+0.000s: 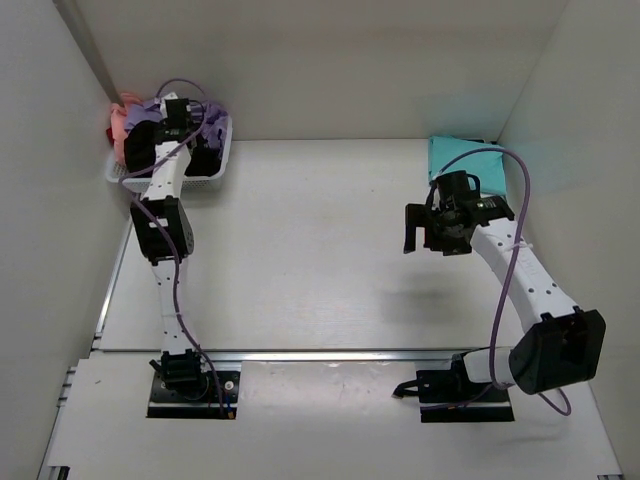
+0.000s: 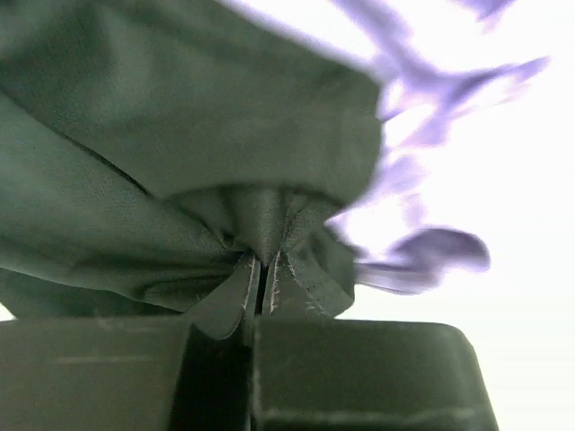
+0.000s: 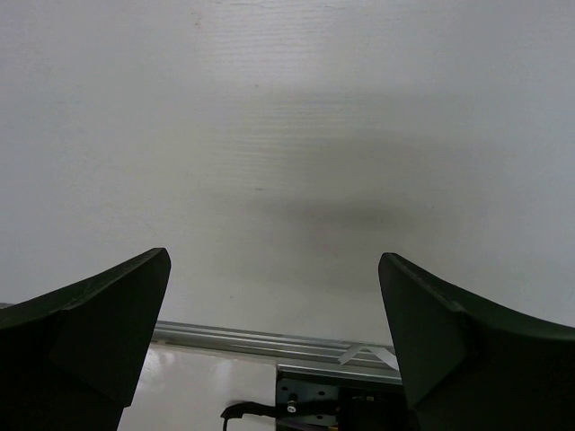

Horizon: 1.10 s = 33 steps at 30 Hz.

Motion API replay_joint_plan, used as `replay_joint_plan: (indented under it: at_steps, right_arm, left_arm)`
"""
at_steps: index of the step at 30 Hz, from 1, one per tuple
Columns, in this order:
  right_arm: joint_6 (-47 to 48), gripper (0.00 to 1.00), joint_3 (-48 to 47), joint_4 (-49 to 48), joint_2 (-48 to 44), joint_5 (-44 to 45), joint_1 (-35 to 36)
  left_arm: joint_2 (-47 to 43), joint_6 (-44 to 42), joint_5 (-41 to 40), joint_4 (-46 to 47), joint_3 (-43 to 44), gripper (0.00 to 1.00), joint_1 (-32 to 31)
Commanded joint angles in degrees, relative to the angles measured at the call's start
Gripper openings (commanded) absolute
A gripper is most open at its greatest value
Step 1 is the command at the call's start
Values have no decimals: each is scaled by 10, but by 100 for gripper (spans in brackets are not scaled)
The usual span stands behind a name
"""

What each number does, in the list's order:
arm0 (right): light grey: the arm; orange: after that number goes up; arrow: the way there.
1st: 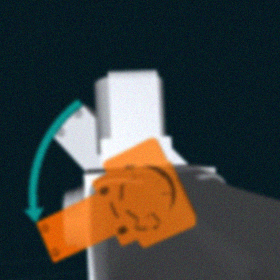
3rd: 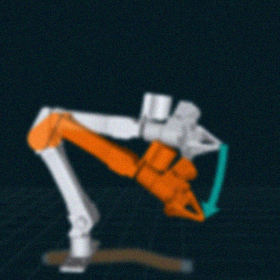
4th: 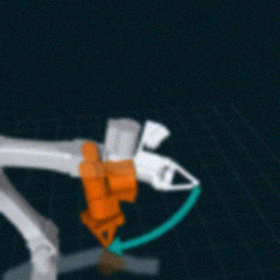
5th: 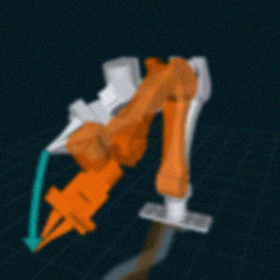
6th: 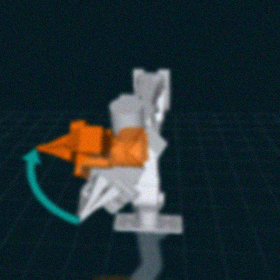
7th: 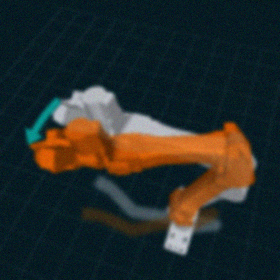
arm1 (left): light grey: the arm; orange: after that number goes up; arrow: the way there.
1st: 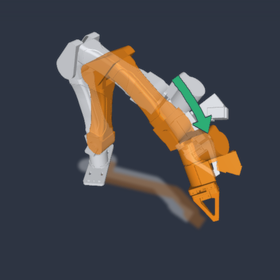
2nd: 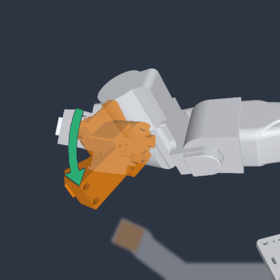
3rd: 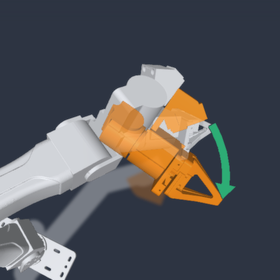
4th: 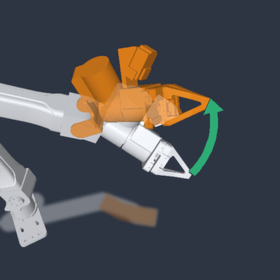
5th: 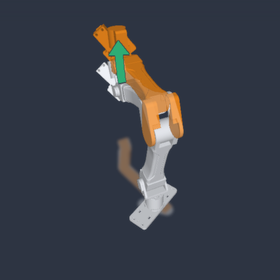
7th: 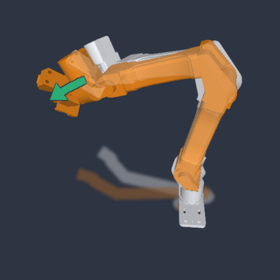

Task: Fold and stack the t-shirts
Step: Grab crumpled tshirt from bin with the left arm, then move the tshirt to the center of the board

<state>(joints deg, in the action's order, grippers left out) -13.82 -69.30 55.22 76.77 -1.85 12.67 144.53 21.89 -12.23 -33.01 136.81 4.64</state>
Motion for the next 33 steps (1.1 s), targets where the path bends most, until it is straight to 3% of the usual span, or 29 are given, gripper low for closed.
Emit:
replay_joint_plan:
  at_steps: [1,5,8,12,14,16,21,22,23,25,28,33]
  right_arm:
    - [-16,99,17,-6,-38,2,13]
    - [-28,99,36,-23,-76,4,11]
    - [-41,99,65,-38,-102,0,3]
    - [-49,99,81,-56,-127,-15,-1]
    - [-45,99,79,-65,-132,-11,6]
    - [-42,99,75,-68,-134,-12,5]
    - [-44,99,63,-78,-145,-11,2]
    - [-45,100,63,-78,-147,-15,3]
    - [-48,99,60,-76,-149,-13,8]
    - [-57,99,58,-86,-142,-28,18]
    - [-74,99,58,-100,-127,-36,51]
    - [-85,99,58,-136,-87,-61,104]
  left_arm:
    - [-143,53,56,37,29,0,11]
    - [-257,123,153,86,-28,0,-15]
    - [-337,172,269,131,-70,0,-65]
    - [-389,184,297,92,21,0,-138]
    - [-412,229,347,100,2,0,-141]
    - [-469,257,376,134,-75,0,-143]
    - [-593,263,378,191,-373,0,-159]
    - [-608,264,383,191,-397,5,-161]
    - [-615,266,401,198,-447,31,-169]
    - [-623,292,435,233,-559,40,-170]
    - [-627,356,489,325,-675,61,-171]
    - [-627,313,477,278,-722,66,-180]
